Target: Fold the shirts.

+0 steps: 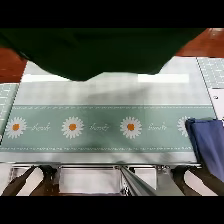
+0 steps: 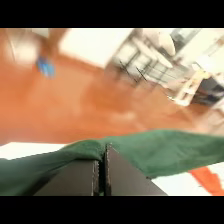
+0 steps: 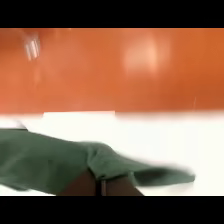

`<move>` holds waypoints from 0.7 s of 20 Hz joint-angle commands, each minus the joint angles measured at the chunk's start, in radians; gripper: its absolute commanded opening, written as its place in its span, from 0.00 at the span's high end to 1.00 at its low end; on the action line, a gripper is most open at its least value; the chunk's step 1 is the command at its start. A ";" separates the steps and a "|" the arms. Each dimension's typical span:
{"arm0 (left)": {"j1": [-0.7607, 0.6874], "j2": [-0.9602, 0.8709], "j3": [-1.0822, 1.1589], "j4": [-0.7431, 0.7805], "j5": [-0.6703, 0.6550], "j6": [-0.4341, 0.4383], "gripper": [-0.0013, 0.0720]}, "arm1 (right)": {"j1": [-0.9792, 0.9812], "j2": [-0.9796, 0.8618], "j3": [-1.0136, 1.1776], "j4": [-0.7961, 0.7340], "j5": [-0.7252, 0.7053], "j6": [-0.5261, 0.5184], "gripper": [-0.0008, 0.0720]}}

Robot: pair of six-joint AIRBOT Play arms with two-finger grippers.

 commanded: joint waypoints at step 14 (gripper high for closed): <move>-0.195 0.373 0.307 0.980 -0.164 -0.370 0.95 | 0.000 0.463 -0.003 -0.299 0.319 0.117 0.95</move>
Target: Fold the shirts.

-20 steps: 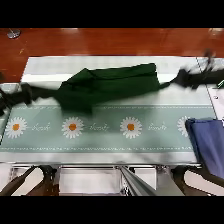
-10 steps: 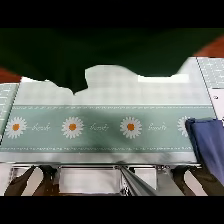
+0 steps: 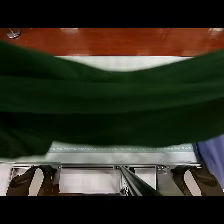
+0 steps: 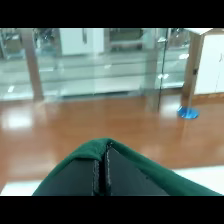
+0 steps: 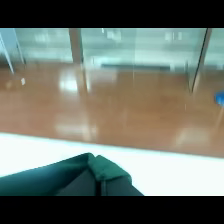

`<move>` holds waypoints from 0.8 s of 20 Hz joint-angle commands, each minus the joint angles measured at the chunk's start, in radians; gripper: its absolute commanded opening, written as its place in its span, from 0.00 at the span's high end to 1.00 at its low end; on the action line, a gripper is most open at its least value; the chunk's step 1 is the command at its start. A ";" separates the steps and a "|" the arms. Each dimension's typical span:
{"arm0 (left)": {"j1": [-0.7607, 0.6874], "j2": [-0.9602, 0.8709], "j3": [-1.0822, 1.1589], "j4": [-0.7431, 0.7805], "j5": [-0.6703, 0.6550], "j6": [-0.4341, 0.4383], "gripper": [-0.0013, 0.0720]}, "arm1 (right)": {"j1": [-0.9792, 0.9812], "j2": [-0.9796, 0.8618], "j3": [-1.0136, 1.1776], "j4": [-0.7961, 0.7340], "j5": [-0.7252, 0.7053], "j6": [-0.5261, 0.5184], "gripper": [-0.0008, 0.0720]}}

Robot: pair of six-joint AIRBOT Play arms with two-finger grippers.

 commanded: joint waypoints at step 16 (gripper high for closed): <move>-0.278 -0.657 -0.642 -0.103 0.681 -0.042 0.95 | 0.085 -0.830 -0.469 0.398 -0.555 -0.224 0.95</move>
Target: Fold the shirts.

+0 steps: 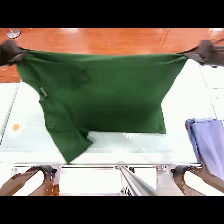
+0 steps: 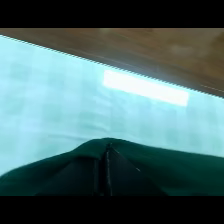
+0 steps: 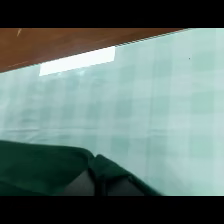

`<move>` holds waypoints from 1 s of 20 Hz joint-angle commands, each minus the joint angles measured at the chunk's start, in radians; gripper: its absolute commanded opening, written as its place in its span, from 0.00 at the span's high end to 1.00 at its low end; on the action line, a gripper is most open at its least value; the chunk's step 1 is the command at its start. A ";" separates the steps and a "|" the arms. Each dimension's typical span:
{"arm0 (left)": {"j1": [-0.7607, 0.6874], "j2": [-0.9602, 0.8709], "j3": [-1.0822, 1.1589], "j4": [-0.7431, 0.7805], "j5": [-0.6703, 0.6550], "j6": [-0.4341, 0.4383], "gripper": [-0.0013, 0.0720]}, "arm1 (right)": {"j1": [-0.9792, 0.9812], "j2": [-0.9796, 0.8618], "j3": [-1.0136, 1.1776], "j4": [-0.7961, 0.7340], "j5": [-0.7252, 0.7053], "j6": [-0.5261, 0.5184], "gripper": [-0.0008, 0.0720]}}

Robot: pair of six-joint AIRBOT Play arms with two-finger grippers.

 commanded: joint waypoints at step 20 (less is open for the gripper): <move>0.028 -0.474 0.047 -0.052 -0.237 0.168 0.94 | 0.041 -0.624 0.419 -0.216 0.357 0.112 0.95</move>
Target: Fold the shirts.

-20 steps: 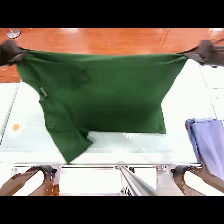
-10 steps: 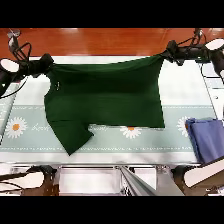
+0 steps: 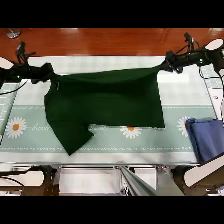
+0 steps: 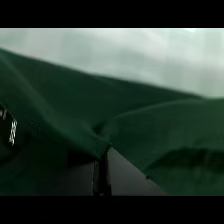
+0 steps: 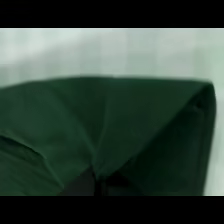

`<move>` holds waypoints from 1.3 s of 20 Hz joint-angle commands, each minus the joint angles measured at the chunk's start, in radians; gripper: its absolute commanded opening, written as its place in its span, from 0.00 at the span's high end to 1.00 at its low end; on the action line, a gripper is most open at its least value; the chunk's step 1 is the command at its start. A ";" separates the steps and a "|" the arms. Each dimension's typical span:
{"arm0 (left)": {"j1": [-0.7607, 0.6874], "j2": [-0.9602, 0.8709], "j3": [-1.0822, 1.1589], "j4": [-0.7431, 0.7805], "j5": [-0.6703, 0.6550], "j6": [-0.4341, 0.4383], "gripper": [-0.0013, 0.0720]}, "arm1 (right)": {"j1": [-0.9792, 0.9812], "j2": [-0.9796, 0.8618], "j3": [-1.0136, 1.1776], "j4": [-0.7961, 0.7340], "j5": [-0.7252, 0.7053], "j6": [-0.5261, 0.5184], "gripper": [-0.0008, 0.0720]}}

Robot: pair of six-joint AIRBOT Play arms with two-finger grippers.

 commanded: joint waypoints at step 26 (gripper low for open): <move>0.317 0.121 -0.150 0.117 -0.485 0.010 0.02 | -0.111 0.287 -0.256 -0.412 0.151 0.111 0.14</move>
